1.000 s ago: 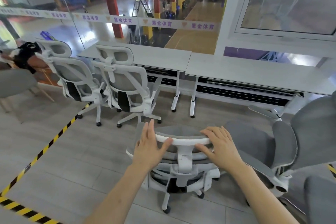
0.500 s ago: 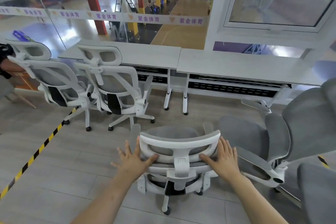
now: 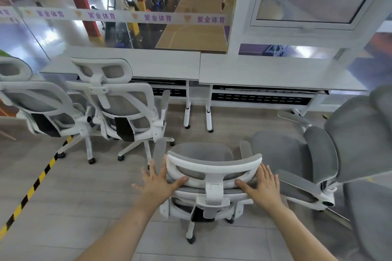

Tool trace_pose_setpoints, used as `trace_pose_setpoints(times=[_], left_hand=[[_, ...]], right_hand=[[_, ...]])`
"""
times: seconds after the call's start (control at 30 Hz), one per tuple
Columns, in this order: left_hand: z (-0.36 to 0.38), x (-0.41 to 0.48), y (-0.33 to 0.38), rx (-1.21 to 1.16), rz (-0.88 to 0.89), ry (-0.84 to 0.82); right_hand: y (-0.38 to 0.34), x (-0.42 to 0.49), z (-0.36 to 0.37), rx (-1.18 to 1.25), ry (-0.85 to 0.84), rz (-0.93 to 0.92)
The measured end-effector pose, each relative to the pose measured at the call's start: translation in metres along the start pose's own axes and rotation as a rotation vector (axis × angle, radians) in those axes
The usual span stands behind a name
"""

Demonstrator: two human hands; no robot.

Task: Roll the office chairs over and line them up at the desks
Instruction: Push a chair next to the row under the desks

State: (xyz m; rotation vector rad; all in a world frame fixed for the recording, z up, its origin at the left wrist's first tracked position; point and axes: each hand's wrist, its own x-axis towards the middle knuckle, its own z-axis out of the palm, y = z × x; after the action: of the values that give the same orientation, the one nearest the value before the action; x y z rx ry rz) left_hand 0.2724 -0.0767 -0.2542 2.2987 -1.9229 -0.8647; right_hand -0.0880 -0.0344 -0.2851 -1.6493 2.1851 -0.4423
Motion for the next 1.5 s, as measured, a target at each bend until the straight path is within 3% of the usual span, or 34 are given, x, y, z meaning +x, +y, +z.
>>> trace_pose_setpoints(times=[0.27, 1.17, 1.5], left_hand=[[-0.028, 0.069, 0.015, 0.089, -0.003, -0.065], [-0.054, 0.254, 0.16, 0.117, -0.14, 0.014], [-0.066, 0.299, 0.177, -0.008, -0.167, -0.019]], right_hand=[[-0.018, 0.061, 0.008, 0.043, 0.01, 0.008], [-0.003, 0.325, -0.033, 0.014, -0.028, -0.088], [-0.01, 0.371, -0.034, 0.03, -0.038, -0.086]])
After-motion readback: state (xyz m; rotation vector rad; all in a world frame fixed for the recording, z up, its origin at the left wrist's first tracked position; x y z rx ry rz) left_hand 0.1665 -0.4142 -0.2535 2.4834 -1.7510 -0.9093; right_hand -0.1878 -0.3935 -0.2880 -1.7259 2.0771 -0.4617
